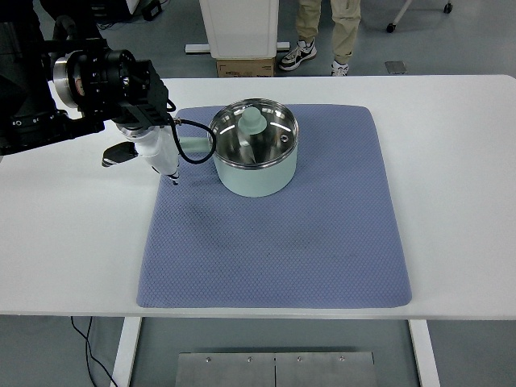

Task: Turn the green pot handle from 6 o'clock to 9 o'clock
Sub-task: 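Lift the left hand off the handle and withdraw it over the pot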

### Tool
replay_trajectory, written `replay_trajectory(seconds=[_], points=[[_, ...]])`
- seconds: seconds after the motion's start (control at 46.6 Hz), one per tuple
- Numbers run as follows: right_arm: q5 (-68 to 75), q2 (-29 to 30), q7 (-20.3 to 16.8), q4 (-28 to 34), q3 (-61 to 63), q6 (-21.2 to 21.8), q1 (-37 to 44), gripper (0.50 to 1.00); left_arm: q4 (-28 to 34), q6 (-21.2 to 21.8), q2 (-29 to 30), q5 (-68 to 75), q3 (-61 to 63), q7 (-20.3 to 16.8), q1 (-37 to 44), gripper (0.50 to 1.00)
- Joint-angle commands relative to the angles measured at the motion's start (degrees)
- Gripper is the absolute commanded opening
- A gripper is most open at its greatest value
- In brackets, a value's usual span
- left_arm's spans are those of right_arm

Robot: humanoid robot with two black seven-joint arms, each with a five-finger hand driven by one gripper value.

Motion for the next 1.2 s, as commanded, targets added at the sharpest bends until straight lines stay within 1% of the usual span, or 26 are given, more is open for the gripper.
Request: replay_trajectory(seconds=[0.0,0.279,0.386,0.45,0.729,0.944,1.051,1.179], points=[[0.00,0.00,0.00,-0.04,0.00,0.00,-0.03,1.000,-0.87,0.12,0.26,-1.76,-0.23,0.00,-0.28,1.000],[0.00,0.00,0.00,-0.04,0.00,0.00,-0.03,1.000,-8.78,0.48,0.61,-11.25,-2.42,0.00,-0.55,1.000],[0.00,0.00,0.00,-0.04,0.00,0.00,-0.03,1.000,-11.41,0.30,0.61,-18.01,-5.15,0.00,-0.28,1.000],[0.00,0.00,0.00,-0.04,0.00,0.00,-0.03,1.000,-11.86,0.21,0.35,-23.72,-7.08,0.00,0.24,1.000],[0.00,0.00,0.00,0.05,0.00,0.00,-0.03,1.000,-10.98,0.83,0.26,-47.98,-14.03,0.00,3.58,1.000],[0.00,0.00,0.00,-0.04,0.00,0.00,-0.03,1.000,-8.26,5.66,0.08,-66.70,-16.05,0.00,4.72,1.000],[0.00,0.00,0.00,0.05,0.00,0.00,-0.03,1.000,-5.62,6.28,0.08,-74.88,-16.05,0.00,4.99,1.000],[0.00,0.00,0.00,-0.04,0.00,0.00,-0.03,1.000,-1.67,8.03,0.08,-84.54,-16.05,0.00,5.61,1.000]])
